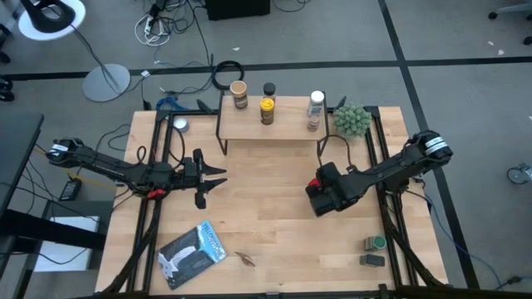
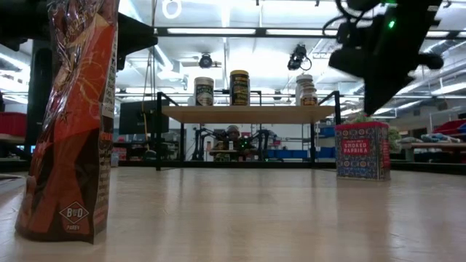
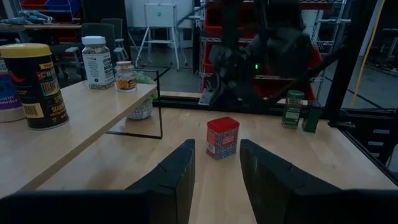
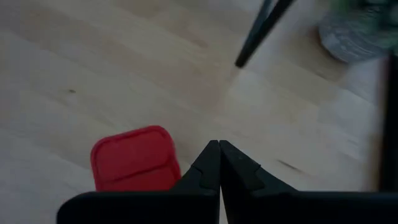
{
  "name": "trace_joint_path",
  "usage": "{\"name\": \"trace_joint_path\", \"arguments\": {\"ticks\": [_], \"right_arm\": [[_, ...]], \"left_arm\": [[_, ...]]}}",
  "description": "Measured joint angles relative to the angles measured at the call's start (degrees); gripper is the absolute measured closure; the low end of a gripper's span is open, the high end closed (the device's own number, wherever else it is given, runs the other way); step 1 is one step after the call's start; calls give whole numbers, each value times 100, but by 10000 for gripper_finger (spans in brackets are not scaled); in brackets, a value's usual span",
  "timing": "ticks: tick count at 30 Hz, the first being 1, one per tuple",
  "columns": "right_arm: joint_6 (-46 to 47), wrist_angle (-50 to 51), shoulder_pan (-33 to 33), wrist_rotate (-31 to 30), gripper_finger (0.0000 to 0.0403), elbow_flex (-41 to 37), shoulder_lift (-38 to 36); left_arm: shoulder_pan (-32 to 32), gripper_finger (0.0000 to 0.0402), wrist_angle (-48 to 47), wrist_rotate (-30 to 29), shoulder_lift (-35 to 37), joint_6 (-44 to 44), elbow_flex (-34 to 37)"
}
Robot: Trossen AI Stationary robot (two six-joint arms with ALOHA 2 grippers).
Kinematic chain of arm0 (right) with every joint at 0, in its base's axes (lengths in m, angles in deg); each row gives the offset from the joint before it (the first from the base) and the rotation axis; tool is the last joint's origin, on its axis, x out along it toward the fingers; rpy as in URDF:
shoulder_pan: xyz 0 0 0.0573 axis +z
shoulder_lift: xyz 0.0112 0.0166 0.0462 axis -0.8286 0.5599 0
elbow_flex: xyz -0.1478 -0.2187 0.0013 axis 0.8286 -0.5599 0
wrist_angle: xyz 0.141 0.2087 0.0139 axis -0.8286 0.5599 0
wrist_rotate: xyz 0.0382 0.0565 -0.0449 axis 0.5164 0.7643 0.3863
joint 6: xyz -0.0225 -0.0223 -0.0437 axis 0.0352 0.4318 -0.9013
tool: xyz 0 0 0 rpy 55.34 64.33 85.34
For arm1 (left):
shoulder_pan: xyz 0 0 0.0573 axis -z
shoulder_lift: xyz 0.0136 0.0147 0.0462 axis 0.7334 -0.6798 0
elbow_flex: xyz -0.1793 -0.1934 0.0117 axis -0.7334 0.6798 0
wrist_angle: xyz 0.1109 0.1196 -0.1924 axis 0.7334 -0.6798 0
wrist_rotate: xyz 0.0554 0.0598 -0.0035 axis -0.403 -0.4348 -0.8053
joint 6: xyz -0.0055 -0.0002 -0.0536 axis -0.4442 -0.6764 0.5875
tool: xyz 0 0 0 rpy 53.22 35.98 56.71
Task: Shelf spices
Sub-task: Move the green seasoning can to the center of the table
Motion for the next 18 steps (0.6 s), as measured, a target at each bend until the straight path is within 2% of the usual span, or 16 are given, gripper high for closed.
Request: {"name": "trace_joint_path", "arguments": {"ticks": [3, 8, 12, 18], "right_arm": [[537, 841, 86, 318, 402, 198, -137], [1601, 2083, 562, 1197, 402, 607, -366], [2020, 2015, 1154, 1702, 402, 836, -627], [3317, 2079, 2107, 2691, 402, 1100, -818]], "left_arm": [[0, 271, -5, 0, 0, 0, 0], [-2, 271, -22, 0, 0, 13, 0], [0, 271, -40, 0, 2, 15, 0], [-2, 271, -59, 0, 2, 17, 0]]}}
